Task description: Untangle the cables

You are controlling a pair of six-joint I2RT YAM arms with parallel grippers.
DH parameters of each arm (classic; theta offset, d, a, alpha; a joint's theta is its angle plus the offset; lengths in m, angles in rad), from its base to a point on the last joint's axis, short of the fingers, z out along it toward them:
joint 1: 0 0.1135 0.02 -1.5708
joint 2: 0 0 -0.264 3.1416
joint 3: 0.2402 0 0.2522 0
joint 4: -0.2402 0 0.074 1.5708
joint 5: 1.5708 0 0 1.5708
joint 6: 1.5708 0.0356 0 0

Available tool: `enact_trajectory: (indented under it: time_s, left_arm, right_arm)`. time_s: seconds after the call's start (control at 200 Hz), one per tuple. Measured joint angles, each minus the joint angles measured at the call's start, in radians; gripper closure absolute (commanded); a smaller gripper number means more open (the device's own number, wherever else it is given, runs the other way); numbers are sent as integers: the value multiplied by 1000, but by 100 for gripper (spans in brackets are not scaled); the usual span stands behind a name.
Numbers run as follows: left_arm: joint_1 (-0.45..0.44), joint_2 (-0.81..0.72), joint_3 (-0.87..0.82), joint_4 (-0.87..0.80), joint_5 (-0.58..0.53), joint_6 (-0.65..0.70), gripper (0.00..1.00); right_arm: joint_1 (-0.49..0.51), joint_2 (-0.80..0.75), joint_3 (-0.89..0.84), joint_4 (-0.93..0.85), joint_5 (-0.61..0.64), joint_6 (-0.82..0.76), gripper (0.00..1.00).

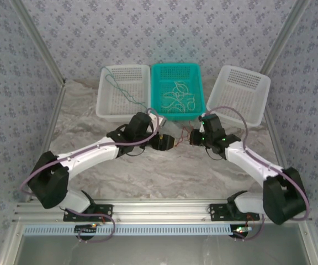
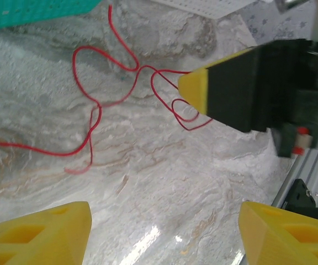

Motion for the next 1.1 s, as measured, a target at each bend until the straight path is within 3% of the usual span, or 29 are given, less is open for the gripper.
enact_trajectory:
  time_s: [0.195, 0.38, 0.56, 0.645, 0.854, 0.989, 1.104]
  left_arm:
    - [3, 23, 134, -84, 44, 203, 26]
    - [44, 17, 144, -108, 121, 418, 22]
    - [62, 22, 140, -49, 208, 480, 22]
    - [62, 34, 137, 0, 231, 473, 36]
    - [73, 81, 137, 24, 233, 456, 100]
    - [98, 88, 123, 14, 166, 433, 100]
    - [164, 3, 49, 23, 68, 377, 100]
  right_arm:
    - [0, -108, 61, -69, -119, -102, 100]
    - [0, -148, 171, -136, -244, -161, 100]
    - [0, -149, 238, -146, -344, -160, 100]
    - [0, -149, 249, -147, -371, -151, 100]
    - [0, -182, 252, -148, -389, -121, 100]
    - [-14, -204, 280, -195, -347, -135, 98]
    - [-37, -206, 320, -294, -197, -209, 98]
